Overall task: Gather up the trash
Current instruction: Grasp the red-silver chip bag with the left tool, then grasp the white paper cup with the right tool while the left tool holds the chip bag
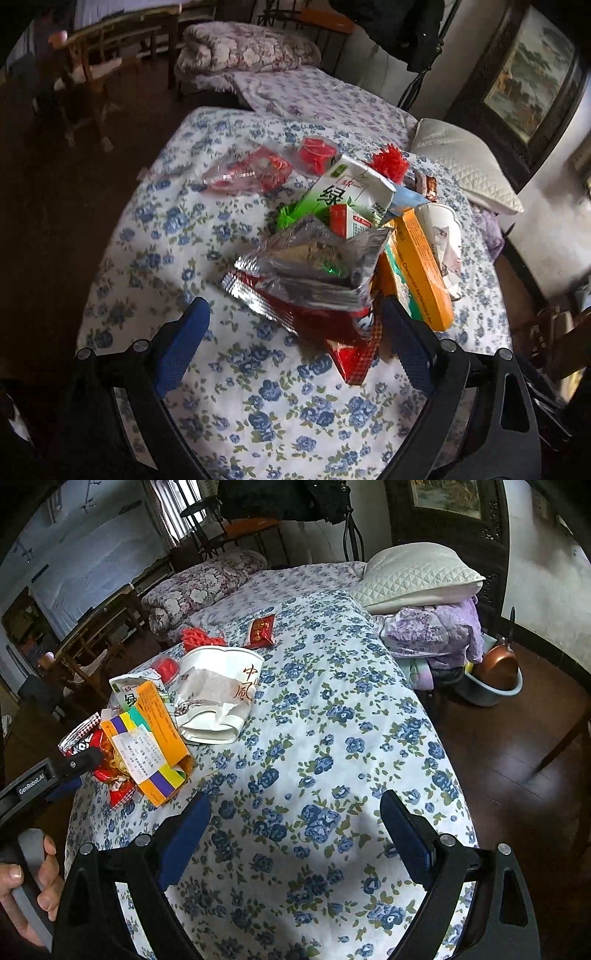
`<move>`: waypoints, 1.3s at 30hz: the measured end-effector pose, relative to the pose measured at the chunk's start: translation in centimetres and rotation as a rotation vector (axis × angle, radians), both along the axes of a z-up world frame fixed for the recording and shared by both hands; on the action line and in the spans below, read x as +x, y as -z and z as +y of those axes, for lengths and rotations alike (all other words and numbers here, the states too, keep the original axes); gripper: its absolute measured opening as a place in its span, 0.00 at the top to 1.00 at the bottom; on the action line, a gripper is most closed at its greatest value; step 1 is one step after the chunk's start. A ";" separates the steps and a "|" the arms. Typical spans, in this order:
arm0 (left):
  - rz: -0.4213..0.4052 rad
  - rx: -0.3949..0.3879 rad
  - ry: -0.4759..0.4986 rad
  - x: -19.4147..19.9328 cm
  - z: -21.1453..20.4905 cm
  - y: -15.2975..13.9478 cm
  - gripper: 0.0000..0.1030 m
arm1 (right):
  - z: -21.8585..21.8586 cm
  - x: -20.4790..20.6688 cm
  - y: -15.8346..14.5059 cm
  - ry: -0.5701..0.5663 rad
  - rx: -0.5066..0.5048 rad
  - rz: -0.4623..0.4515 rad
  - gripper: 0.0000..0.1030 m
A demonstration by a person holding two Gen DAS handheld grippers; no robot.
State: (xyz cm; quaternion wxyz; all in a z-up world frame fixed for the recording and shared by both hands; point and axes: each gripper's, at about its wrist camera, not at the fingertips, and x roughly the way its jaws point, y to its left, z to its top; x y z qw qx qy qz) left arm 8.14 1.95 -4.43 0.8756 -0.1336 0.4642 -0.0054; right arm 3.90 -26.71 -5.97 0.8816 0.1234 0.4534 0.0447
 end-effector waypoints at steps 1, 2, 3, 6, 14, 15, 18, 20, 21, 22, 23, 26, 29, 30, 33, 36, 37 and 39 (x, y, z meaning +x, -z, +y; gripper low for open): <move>0.003 -0.012 -0.001 -0.1 0.2 0.1 0.14 | 0.0 0.0 0.0 0.002 -0.002 0.001 0.12; 0.005 -0.014 -0.003 -0.1 0.4 0.2 0.15 | 0.0 0.0 0.0 0.005 -0.005 0.003 0.12; 0.006 -0.015 -0.003 0.0 0.3 0.2 0.17 | -0.1 0.1 0.1 0.005 -0.006 0.005 0.12; -0.001 -0.035 0.005 0.1 0.3 0.3 0.26 | 0.0 0.2 0.1 0.005 -0.019 0.012 0.12; 0.012 -0.141 0.058 1.4 0.3 1.1 0.86 | 0.6 0.5 0.4 -0.012 -0.047 0.028 0.12; 0.006 -0.148 0.056 1.2 0.5 0.9 0.90 | 0.6 0.5 0.4 -0.012 -0.048 0.028 0.12; -0.049 -0.104 0.035 0.1 1.0 -0.6 0.91 | 0.5 0.5 0.4 -0.010 -0.045 0.030 0.12; -0.074 -0.091 0.014 -0.6 1.8 -1.7 0.91 | 0.5 0.5 0.5 -0.011 -0.046 0.031 0.12; -0.085 -0.098 0.006 -0.8 2.2 -2.2 0.91 | 0.5 0.5 0.5 -0.012 -0.047 0.030 0.12; -0.100 -0.107 -0.003 -1.1 2.8 -2.7 0.91 | 0.6 0.5 0.5 -0.016 -0.051 0.028 0.12; -0.117 -0.108 -0.011 -1.4 3.2 -3.2 0.91 | 0.8 0.5 0.5 -0.025 -0.058 0.027 0.12; -0.137 -0.084 -0.026 -1.5 3.8 -4.0 0.91 | 2.2 0.5 0.5 -0.074 -0.104 0.021 0.12; -0.120 -0.109 -0.026 -1.4 4.1 -3.7 0.90 | 4.8 0.5 0.3 -0.170 -0.168 -0.012 0.12; -0.114 -0.114 -0.024 -1.4 4.2 -3.6 0.91 | 5.4 0.5 0.1 -0.196 -0.185 -0.026 0.12; -0.100 -0.117 -0.015 -1.3 4.1 -3.3 0.90 | 7.2 1.0 -0.8 -0.269 -0.238 -0.078 0.12; -0.093 -0.120 -0.011 -1.3 4.1 -3.0 0.90 | 7.1 2.4 -2.1 -0.230 -0.210 -0.112 0.12; -0.089 -0.126 -0.011 -1.3 4.2 -3.0 0.90 | 6.8 3.0 -2.4 -0.209 -0.187 -0.111 0.12; -0.084 -0.131 -0.013 -1.2 4.2 -2.9 0.90 | 5.7 4.8 -2.8 -0.149 -0.120 -0.091 0.12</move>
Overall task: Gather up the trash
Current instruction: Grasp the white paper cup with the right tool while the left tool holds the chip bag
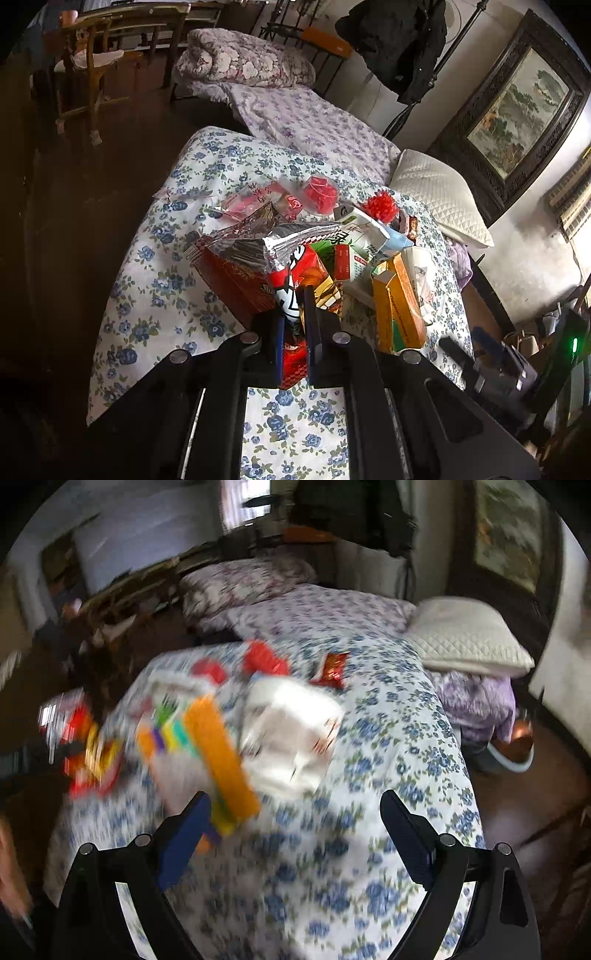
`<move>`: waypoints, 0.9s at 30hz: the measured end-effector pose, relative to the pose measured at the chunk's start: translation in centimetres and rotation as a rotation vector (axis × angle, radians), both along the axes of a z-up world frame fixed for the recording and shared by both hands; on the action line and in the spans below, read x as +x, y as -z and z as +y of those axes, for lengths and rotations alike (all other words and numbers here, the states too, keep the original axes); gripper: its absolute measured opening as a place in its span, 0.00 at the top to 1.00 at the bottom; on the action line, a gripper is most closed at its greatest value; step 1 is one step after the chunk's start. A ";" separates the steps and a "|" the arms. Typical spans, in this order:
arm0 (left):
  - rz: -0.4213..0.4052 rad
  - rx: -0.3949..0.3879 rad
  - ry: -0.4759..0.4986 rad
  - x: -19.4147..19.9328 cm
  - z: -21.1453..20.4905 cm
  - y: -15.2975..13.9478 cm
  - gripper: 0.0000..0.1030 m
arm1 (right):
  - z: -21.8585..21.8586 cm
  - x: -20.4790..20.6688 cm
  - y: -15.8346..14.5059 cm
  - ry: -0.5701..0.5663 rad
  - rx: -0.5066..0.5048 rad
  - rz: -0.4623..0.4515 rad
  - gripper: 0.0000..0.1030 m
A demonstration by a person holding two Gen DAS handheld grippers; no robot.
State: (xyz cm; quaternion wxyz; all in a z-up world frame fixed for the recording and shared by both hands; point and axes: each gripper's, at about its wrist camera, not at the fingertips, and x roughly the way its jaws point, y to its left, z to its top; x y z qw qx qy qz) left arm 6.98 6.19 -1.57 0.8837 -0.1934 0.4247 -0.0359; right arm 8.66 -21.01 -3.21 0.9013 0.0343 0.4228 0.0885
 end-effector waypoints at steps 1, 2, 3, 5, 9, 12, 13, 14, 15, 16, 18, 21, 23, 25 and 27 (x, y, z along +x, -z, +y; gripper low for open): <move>0.003 -0.002 0.001 0.1 0.0 0.1 0.90 | -0.2 0.8 0.0 0.022 0.018 0.011 0.12; 0.007 -0.003 0.003 0.2 0.0 0.2 0.90 | -0.7 2.0 0.0 0.063 0.036 0.030 0.12; 0.010 -0.005 0.006 0.2 0.0 0.3 0.90 | -0.8 2.5 0.0 0.079 0.043 0.038 0.12; 0.018 -0.008 0.011 0.4 -0.1 0.6 0.90 | -0.8 4.1 0.1 0.095 0.055 0.056 0.12; 0.031 -0.016 0.020 0.6 -0.2 1.0 0.90 | 0.2 6.0 1.3 0.045 0.079 0.112 0.12; 0.038 -0.024 0.028 0.7 -0.3 1.2 0.90 | 0.8 7.0 2.6 0.034 0.092 0.154 0.12; 0.040 -0.027 0.031 0.7 -0.3 1.2 0.90 | 0.9 7.1 3.0 0.037 0.093 0.166 0.12; 0.041 -0.029 0.031 0.7 -0.3 1.2 0.90 | 0.8 7.5 3.6 0.044 0.101 0.186 0.12; 0.042 -0.031 0.032 0.7 -0.3 1.3 0.90 | 0.7 7.8 4.0 0.046 0.109 0.199 0.12; 0.044 -0.036 0.035 0.7 -0.3 1.3 0.90 | 0.6 8.1 4.4 0.048 0.119 0.212 0.12; 0.046 -0.045 0.039 0.8 -0.4 1.4 0.90 | 0.4 8.5 4.7 0.048 0.132 0.212 0.12; 0.049 -0.041 0.044 0.8 -0.6 1.5 0.90 | 0.3 8.8 4.5 0.053 0.121 0.207 0.27; 0.052 -0.040 0.045 0.8 -0.7 1.6 0.90 | 0.0 8.6 4.5 0.055 0.132 0.204 0.27; 0.057 -0.042 0.045 0.8 -0.7 1.8 0.90 | -0.1 8.4 4.4 0.055 0.127 0.197 0.27; 0.060 -0.046 0.044 0.8 -0.7 1.8 0.90 | -0.3 7.8 4.1 0.058 0.125 0.185 0.27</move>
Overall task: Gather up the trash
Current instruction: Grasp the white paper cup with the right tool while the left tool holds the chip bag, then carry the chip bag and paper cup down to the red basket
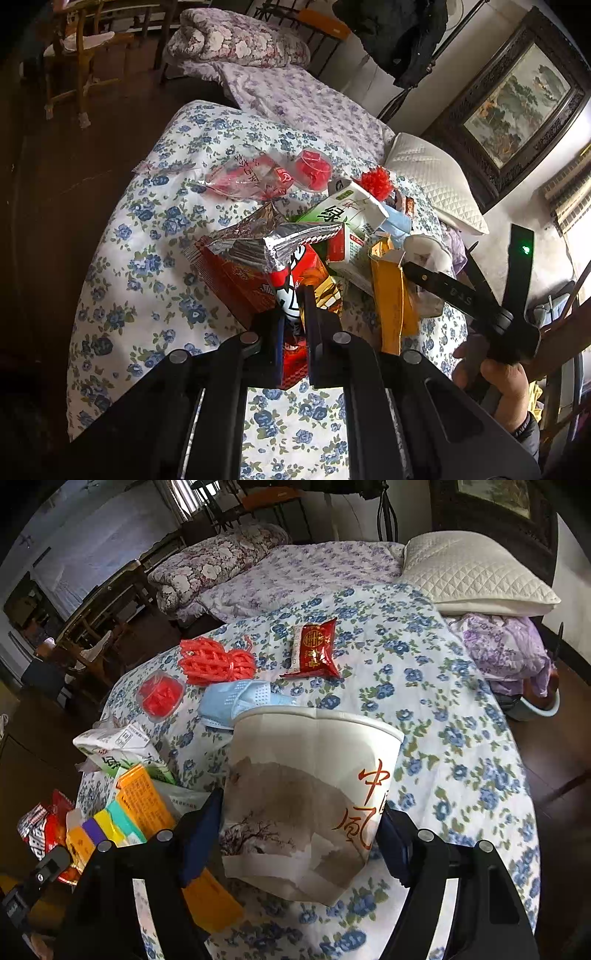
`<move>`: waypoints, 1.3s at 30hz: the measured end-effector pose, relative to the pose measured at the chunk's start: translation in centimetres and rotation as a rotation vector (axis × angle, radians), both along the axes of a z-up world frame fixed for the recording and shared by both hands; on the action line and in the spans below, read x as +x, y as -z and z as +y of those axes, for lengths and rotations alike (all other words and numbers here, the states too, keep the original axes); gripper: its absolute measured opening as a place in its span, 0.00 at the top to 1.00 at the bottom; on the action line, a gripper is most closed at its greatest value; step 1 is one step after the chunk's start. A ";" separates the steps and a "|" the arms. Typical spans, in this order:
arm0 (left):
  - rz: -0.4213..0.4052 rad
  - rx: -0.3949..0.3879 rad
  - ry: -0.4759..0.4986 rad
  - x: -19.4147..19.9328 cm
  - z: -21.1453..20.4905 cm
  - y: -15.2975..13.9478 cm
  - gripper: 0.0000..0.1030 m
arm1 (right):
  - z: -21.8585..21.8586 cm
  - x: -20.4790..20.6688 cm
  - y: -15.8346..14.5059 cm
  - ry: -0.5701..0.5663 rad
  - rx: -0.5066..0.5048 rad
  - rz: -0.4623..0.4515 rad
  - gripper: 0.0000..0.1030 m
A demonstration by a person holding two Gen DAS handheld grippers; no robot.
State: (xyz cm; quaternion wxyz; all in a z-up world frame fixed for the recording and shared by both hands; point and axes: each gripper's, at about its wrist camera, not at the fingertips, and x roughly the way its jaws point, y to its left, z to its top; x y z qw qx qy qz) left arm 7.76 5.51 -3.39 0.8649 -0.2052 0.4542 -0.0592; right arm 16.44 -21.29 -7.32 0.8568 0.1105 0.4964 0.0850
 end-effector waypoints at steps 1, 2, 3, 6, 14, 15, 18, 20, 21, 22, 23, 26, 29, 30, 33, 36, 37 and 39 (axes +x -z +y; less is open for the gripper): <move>0.000 -0.002 0.000 0.0 0.0 0.0 0.90 | -0.2 -0.3 -0.2 0.002 0.009 -0.003 0.27; -0.001 -0.004 0.001 0.0 0.1 0.0 0.90 | -0.4 -1.0 -0.5 0.005 0.018 -0.009 0.27; -0.005 -0.006 0.001 -0.1 0.2 -0.1 0.90 | -0.6 -1.5 -0.7 0.008 0.015 -0.014 0.27; -0.018 -0.004 0.001 -0.2 0.2 -0.4 0.90 | -1.3 -3.3 -1.8 0.015 -0.010 -0.051 0.27; -0.088 -0.003 0.036 -0.8 -1.0 -1.4 0.90 | -5.0 -9.6 -3.6 0.117 0.031 -0.156 0.27; -0.100 -0.001 0.036 -1.0 -1.1 -1.6 0.90 | -5.2 -10.0 -3.7 0.119 0.025 -0.156 0.27; -0.107 -0.012 0.065 -1.6 -1.9 -2.3 0.90 | -6.6 -11.8 -4.9 0.125 0.052 -0.171 0.27; -0.110 -0.060 0.104 -1.9 -2.8 -3.5 0.90 | -7.8 -13.4 -6.5 0.122 0.054 -0.217 0.27; -0.134 -0.062 0.123 -2.2 -3.4 -4.4 0.90 | -8.3 -14.0 -7.1 0.120 0.048 -0.232 0.27; -0.180 -0.038 0.142 -2.9 -4.2 -5.8 0.90 | -8.8 -14.7 -7.6 0.119 0.040 -0.245 0.27; -0.222 -0.016 0.160 -3.7 -5.1 -6.9 0.90 | -9.7 -15.8 -8.2 0.120 0.032 -0.264 0.27; -0.286 0.001 0.239 -5.4 -7.9 -9.0 0.90 | -11.3 -18.2 -8.9 0.123 0.023 -0.287 0.27; -0.281 0.013 0.321 -6.1 -11.2 -9.3 0.90 | -13.5 -20.5 -8.9 0.141 0.007 -0.296 0.27; -0.274 0.017 0.343 -6.4 -12.1 -9.2 0.90 | -14.4 -21.4 -8.7 0.154 0.008 -0.297 0.27; -0.249 0.043 0.423 -6.7 -16.0 -8.7 0.90 | -17.1 -23.7 -8.0 0.195 0.022 -0.289 0.27; -0.225 0.071 0.502 -7.4 -20.0 -7.9 0.90 | -19.3 -25.2 -7.0 0.224 0.023 -0.271 0.27; -0.216 0.079 0.532 -7.7 -21.5 -7.6 0.90 | -20.2 -25.7 -6.5 0.238 0.021 -0.263 0.27; -0.201 0.097 0.583 -8.2 -24.3 -7.0 0.90 | -21.8 -26.4 -5.8 0.261 0.025 -0.247 0.27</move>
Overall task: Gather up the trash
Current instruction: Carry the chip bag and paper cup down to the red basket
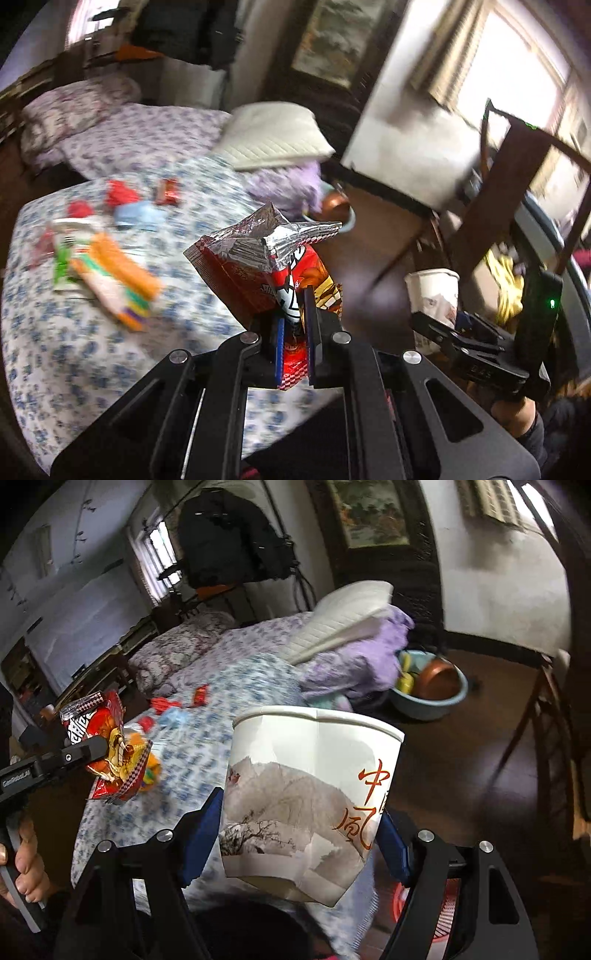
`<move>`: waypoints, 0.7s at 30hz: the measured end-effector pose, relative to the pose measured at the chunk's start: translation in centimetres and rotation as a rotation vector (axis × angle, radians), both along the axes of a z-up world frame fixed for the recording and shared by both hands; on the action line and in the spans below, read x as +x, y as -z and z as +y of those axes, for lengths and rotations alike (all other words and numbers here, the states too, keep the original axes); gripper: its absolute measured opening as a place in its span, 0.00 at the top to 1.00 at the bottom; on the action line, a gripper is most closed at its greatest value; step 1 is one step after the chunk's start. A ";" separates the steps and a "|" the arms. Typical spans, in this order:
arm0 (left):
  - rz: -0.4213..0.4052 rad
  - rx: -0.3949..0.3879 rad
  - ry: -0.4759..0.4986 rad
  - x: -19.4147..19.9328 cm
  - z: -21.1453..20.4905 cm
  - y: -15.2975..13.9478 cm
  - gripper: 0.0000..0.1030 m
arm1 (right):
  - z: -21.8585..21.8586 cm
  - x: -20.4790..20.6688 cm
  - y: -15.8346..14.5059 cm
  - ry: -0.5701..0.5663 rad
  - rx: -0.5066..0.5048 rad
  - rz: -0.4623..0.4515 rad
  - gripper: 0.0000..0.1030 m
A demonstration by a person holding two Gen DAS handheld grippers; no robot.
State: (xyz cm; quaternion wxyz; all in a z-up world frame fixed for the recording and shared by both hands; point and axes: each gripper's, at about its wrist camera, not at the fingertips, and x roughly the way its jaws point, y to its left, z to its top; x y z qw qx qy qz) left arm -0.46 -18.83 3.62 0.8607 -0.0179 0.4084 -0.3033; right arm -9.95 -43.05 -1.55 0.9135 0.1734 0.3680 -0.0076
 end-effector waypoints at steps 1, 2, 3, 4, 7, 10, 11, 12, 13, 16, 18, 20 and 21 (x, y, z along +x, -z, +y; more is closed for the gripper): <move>0.003 0.007 0.015 -0.3 -0.9 0.3 0.90 | -0.6 -0.3 0.4 0.009 0.003 0.007 0.27; 0.011 0.015 0.038 -0.5 -2.2 0.7 0.90 | -1.4 -0.7 0.8 0.020 0.004 0.016 0.27; 0.021 0.021 0.061 -0.6 -3.5 1.0 0.90 | -2.2 -1.1 1.3 0.033 0.003 0.025 0.27; 0.030 0.025 0.074 -0.7 -4.4 1.2 0.90 | -2.9 -1.5 1.6 0.044 0.003 0.032 0.27; 0.062 0.036 0.138 -1.2 -8.2 2.0 0.90 | -5.3 -3.0 3.3 0.087 0.002 0.063 0.27; 0.089 0.064 0.215 -2.0 -12.7 3.2 0.90 | -7.7 -4.5 5.5 0.140 0.000 0.108 0.27; 0.102 0.068 0.232 -2.2 -13.7 3.5 0.90 | -8.8 -5.1 6.5 0.166 -0.002 0.131 0.27; 0.119 0.073 0.250 -2.4 -14.9 4.0 0.90 | -9.4 -5.4 7.2 0.180 0.001 0.148 0.27; 0.140 0.079 0.274 -2.6 -16.3 4.6 0.90 | -10.1 -5.7 8.0 0.194 0.005 0.166 0.27; 0.184 0.117 0.341 -3.4 -20.1 6.6 0.90 | -11.6 -6.5 10.8 0.233 -0.001 0.230 0.27; 0.226 0.155 0.389 -4.0 -22.7 8.4 0.90 | -12.7 -7.1 13.1 0.250 0.026 0.276 0.27; 0.260 0.187 0.416 -4.3 -24.5 9.8 0.90 | -13.6 -7.7 15.4 0.268 0.068 0.320 0.27; 0.272 0.200 0.429 -4.5 -25.3 10.3 0.90 | -13.8 -7.9 16.3 0.275 0.078 0.332 0.27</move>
